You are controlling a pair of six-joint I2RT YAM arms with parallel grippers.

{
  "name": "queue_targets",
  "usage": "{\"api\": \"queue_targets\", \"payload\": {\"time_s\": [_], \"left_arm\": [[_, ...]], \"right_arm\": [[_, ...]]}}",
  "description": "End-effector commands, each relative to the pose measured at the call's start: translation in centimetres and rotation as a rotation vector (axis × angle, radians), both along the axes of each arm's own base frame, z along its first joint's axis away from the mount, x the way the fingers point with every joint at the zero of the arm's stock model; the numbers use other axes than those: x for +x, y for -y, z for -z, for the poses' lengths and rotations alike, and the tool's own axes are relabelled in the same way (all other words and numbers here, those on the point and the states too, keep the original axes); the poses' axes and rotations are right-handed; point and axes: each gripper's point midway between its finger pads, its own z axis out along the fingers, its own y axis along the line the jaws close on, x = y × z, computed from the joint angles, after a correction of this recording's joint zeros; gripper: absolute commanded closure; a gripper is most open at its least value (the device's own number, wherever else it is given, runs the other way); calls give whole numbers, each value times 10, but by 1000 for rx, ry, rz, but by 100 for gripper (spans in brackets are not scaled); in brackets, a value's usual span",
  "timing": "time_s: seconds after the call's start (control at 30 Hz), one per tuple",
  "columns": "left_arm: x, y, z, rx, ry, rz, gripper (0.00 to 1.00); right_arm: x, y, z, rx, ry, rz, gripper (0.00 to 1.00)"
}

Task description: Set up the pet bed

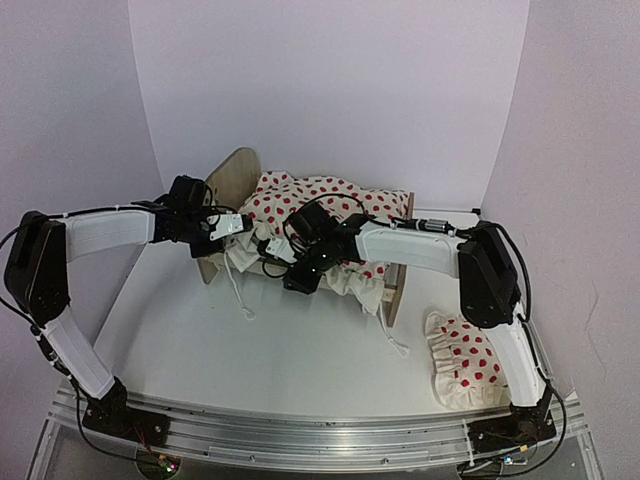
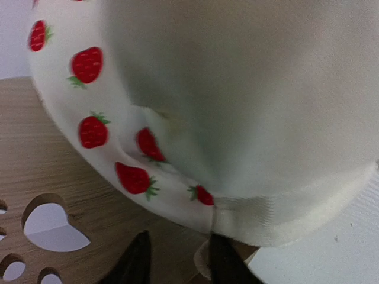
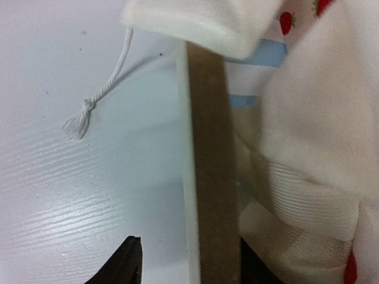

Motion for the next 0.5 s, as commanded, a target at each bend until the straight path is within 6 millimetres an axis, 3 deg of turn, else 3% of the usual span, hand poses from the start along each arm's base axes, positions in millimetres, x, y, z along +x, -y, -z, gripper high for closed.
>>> {"api": "queue_targets", "payload": {"time_s": [0.0,0.13,0.23,0.37,0.47], "left_arm": [[-10,10,-24,-184,-60,-48,39],[-39,30,-72,-446,-75,-9,14],[-59,37,-99,-608,-89,-12,4],[-70,24,-113,-771,-125,-179,11],[-84,12,-96,-857,-209,-330,24]], "right_arm": [[-5,11,30,-10,-146,9,66],[-7,4,26,23,-170,-2,84],[-6,0,18,45,-171,4,96],[-2,-7,-22,139,-169,10,100],[4,-8,-61,238,-183,28,100]]}}
